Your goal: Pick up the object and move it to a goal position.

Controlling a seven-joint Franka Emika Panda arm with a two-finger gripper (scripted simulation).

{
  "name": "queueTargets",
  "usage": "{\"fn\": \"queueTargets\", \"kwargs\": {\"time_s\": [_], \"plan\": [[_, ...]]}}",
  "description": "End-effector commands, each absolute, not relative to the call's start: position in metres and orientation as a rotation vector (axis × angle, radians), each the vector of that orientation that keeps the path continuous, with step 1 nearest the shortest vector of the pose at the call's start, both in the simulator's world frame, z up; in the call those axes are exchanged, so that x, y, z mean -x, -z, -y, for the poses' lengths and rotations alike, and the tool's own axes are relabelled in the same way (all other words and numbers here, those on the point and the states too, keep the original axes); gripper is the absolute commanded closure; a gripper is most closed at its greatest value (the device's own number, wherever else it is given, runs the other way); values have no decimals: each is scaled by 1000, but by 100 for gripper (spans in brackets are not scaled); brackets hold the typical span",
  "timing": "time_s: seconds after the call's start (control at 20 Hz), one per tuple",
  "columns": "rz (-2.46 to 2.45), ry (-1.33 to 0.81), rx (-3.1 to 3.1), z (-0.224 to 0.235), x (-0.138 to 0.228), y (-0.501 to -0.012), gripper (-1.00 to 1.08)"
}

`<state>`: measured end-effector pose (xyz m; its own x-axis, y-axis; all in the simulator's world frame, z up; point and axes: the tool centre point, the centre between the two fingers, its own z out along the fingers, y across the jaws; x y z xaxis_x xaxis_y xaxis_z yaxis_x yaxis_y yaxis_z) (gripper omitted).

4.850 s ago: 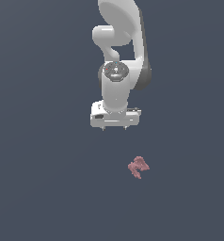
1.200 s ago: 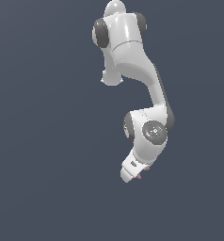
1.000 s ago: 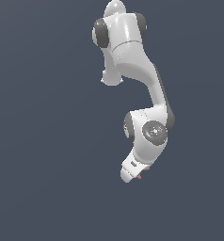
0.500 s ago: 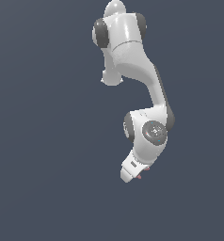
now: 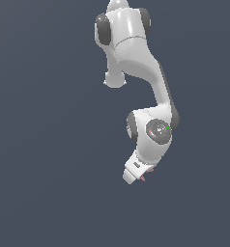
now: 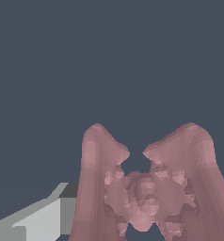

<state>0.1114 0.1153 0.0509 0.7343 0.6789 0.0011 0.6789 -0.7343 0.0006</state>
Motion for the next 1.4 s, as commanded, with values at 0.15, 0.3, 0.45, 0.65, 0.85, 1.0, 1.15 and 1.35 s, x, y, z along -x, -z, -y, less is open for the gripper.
{"fn": "queueTargets", "kwargs": {"time_s": [0.15, 0.3, 0.45, 0.65, 0.85, 1.0, 1.15, 1.35], "plan": [[-1145, -3, -2925, -113, -100, -69, 108], [-1145, -3, -2925, -112, -90, -83, 108], [-1145, -2, -2924, -110, -78, -101, 108], [-1144, -2, -2924, -107, -59, -129, 108], [-1144, -1, -2923, -104, -40, -158, 108], [-1144, -1, -2923, -101, -25, -180, 108], [-1144, -1, -2923, -99, -9, -203, 108], [-1144, -1, -2923, -95, 11, -235, 108]]}}
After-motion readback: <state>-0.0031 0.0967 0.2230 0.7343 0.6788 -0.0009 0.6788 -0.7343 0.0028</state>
